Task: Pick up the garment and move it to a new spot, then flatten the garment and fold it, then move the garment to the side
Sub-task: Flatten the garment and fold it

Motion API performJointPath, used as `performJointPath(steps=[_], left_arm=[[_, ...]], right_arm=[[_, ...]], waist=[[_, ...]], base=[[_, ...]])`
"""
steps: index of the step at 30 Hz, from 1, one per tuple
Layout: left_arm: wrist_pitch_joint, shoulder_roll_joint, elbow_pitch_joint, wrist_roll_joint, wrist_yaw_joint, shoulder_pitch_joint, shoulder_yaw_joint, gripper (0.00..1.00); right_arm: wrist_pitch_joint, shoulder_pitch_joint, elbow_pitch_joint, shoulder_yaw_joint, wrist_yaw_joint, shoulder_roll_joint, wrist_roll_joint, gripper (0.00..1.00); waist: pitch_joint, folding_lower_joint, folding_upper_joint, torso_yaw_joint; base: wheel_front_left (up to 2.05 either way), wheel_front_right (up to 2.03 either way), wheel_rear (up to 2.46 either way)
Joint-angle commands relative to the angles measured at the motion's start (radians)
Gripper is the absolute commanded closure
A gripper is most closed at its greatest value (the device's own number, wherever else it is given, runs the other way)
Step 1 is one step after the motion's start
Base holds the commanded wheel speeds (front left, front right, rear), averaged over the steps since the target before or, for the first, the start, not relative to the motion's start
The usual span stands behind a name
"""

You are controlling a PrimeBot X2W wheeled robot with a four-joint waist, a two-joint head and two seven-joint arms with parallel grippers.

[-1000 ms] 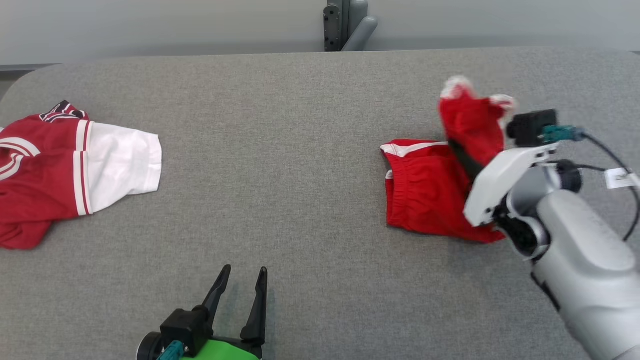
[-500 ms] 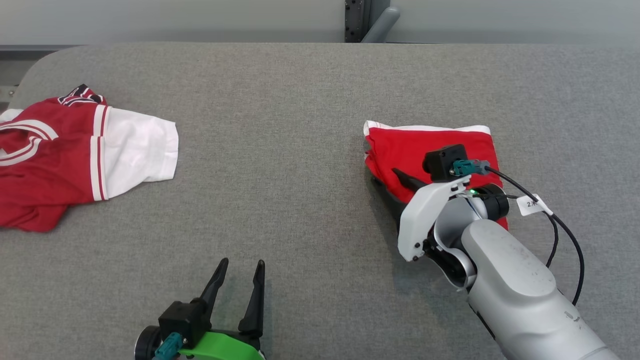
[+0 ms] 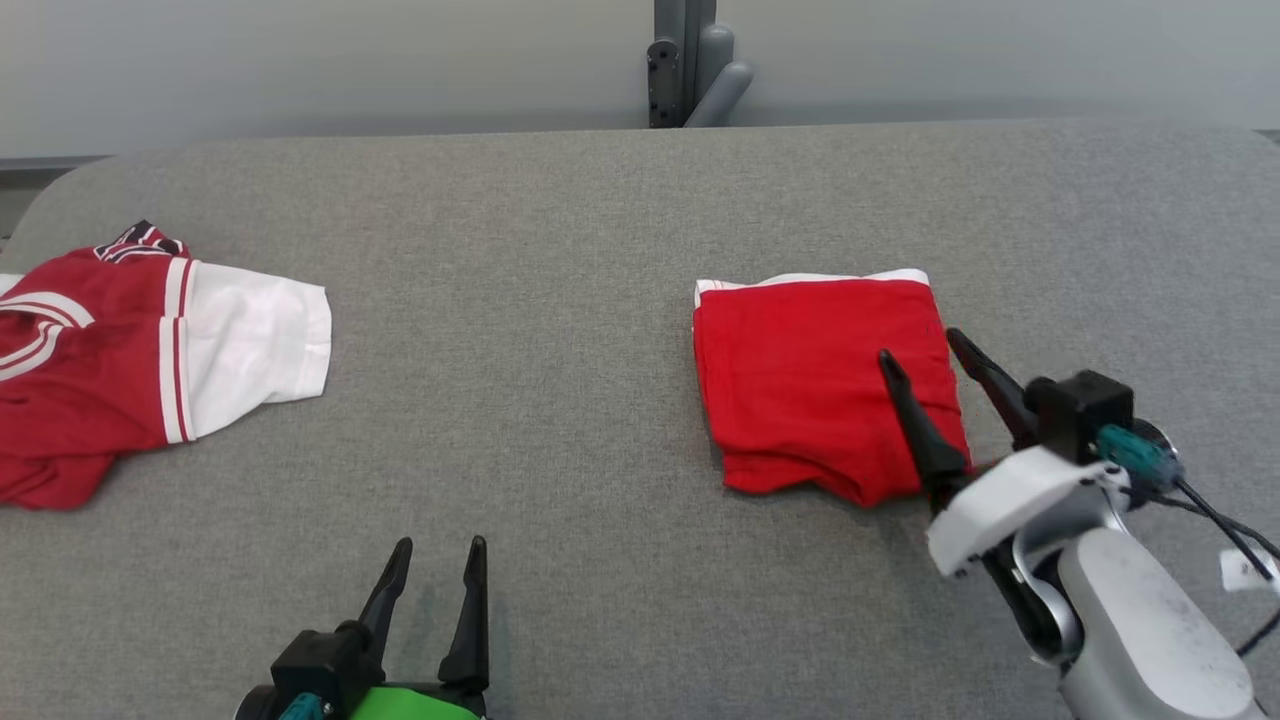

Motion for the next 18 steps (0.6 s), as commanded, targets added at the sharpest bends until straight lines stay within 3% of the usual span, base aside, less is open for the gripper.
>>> performJointPath(steps=[1,8,18], left_arm=[[0.000,0.002,-0.008,0.009,0.002,0.019,0.012,0.00],[0.000,0.002,-0.042,0.023,0.007,0.049,0.047,0.00],[0.000,0.002,-0.044,0.053,-0.024,0.079,0.059,0.00]], right_arm=[[-0.060,0.058,-0.024,-0.046,0.000,-0.020,-0.042,0.00],[-0.159,0.230,-0.055,-0.191,-0.001,-0.057,-0.183,0.00],[-0.158,0.443,-0.163,-0.404,-0.001,0.047,-0.280,0.00]], waist=[[-0.020,0.0000,0.0031,-0.018],[-0.065,0.0000,0.0031,-0.031],[-0.107,0.0000,0.0031,-0.024]], base=[[0.00,0.00,0.00],[0.00,0.00,0.00],[0.00,0.00,0.00]])
